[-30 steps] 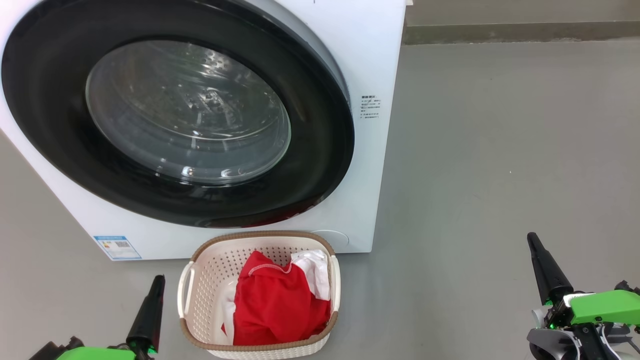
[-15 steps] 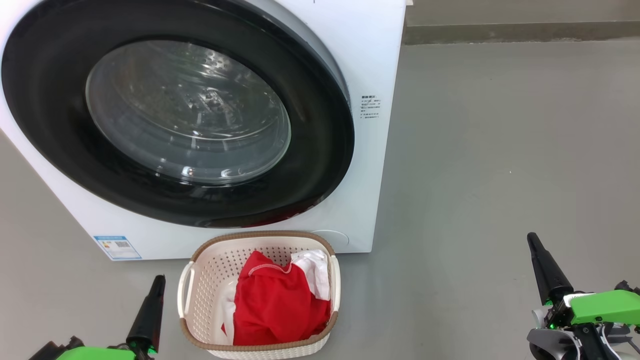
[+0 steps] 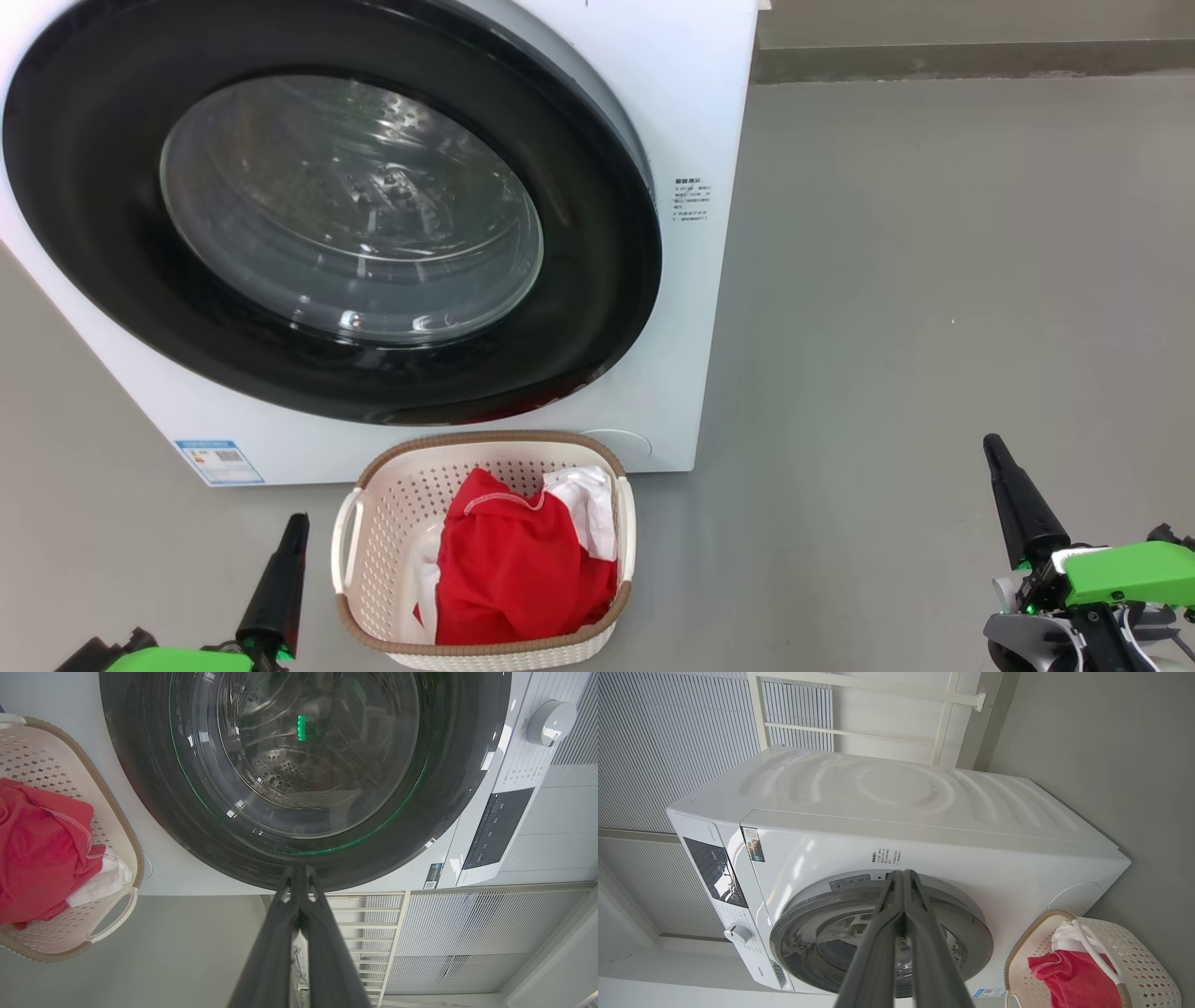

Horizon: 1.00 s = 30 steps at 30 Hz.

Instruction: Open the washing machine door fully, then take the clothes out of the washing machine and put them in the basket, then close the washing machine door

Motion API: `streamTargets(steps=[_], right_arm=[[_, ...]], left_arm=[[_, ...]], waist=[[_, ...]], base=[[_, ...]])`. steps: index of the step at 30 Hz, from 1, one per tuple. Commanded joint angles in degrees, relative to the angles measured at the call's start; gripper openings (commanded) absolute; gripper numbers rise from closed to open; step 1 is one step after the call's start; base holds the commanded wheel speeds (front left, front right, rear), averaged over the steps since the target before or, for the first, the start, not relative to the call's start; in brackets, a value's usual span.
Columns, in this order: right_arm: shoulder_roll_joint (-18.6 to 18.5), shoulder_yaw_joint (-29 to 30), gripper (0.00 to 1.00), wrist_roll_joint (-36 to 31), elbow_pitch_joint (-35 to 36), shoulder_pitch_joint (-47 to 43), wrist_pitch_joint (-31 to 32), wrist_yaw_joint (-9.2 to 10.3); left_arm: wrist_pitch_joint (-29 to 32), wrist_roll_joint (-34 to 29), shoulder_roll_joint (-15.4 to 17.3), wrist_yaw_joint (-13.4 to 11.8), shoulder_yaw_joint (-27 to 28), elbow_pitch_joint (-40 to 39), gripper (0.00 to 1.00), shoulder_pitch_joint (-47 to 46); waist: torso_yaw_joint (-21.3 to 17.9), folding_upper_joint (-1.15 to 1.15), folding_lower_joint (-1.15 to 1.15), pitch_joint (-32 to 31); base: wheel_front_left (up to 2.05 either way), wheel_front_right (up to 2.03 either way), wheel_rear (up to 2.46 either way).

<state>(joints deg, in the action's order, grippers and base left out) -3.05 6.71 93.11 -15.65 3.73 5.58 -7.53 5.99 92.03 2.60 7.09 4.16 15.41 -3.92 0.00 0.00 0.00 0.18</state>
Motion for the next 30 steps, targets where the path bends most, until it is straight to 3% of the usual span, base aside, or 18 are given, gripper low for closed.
streamTargets(steps=[1,30], right_arm=[[-0.4,-1.0,0.0,-0.3,1.7,2.4,0.3,0.04],[-0.2,-0.7,0.0,-0.5,1.7,2.4,0.5,0.04]], left_arm=[[0.3,0.3,0.5,0.4,2.1,-1.4,0.0,-2.2],[0.4,0.2,0.4,0.4,2.2,-1.4,0.0,-2.3]], waist=[[0.0,0.0,0.0,0.0],[0.0,0.0,0.0,0.0]], base=[[0.0,0.0,0.0],[0.0,0.0,0.0]])
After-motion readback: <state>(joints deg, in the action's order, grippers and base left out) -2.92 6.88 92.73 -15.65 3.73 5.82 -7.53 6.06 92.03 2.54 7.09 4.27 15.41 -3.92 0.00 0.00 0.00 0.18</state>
